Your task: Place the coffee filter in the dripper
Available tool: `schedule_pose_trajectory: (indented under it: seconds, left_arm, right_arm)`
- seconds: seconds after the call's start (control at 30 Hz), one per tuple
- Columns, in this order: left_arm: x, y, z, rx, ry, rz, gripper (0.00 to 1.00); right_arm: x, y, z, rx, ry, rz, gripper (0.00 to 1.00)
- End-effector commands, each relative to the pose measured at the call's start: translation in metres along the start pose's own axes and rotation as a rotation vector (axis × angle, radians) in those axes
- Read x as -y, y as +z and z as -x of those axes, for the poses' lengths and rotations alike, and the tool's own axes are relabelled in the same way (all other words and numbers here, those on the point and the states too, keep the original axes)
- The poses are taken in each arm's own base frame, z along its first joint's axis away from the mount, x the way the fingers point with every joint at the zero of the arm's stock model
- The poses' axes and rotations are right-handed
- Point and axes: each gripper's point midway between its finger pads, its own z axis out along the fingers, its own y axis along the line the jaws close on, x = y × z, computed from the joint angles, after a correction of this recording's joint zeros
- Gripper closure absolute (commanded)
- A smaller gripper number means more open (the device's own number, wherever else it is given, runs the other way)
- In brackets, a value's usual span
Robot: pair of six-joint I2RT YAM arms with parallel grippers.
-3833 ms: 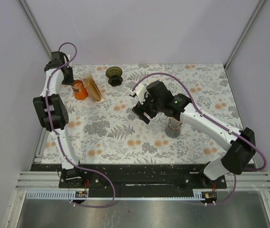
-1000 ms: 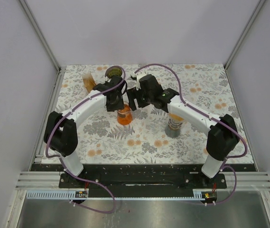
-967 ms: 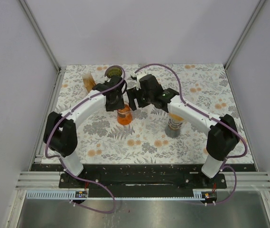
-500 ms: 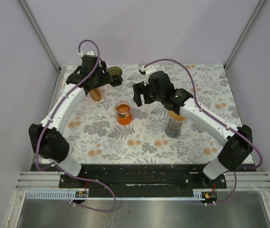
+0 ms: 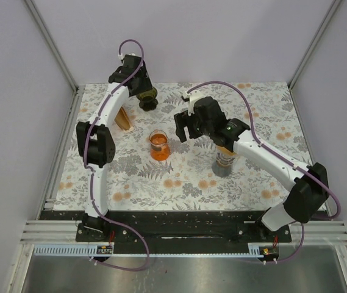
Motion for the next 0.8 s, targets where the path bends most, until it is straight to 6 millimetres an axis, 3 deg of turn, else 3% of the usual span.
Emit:
schedule_pose_trajectory:
  seconds: [0.0, 0.07, 0.27, 0.67, 0.77]
  left_arm:
    - [-0.041, 0.016, 0.022, 0.039, -0.062, 0.098, 0.34]
    - [-0.045, 0.025, 0.025, 0.06, -0.034, 0.109, 0.35]
    - [-0.032, 0.042, 0.026, 0.079, 0.031, 0.034, 0.35]
    - [-0.057, 0.085, -0.01, -0.007, 0.004, 0.114, 0.35]
    - [-0.054, 0.09, -0.012, -0.022, -0.019, 0.084, 0.35]
  right_arm:
    - [0.005, -0.02, 0.016, 0.071, -0.017, -0.011, 0.14]
    - [0.005, -0.022, 0.013, 0.068, -0.024, -0.008, 0.14]
    - [0.008, -0.023, 0.011, 0.068, -0.03, -0.023, 0.14]
    - [0.009, -0.033, 0.011, 0.071, -0.035, -0.024, 0.14]
    - [0.008, -0.034, 0.011, 0.07, -0.036, -0.019, 0.14]
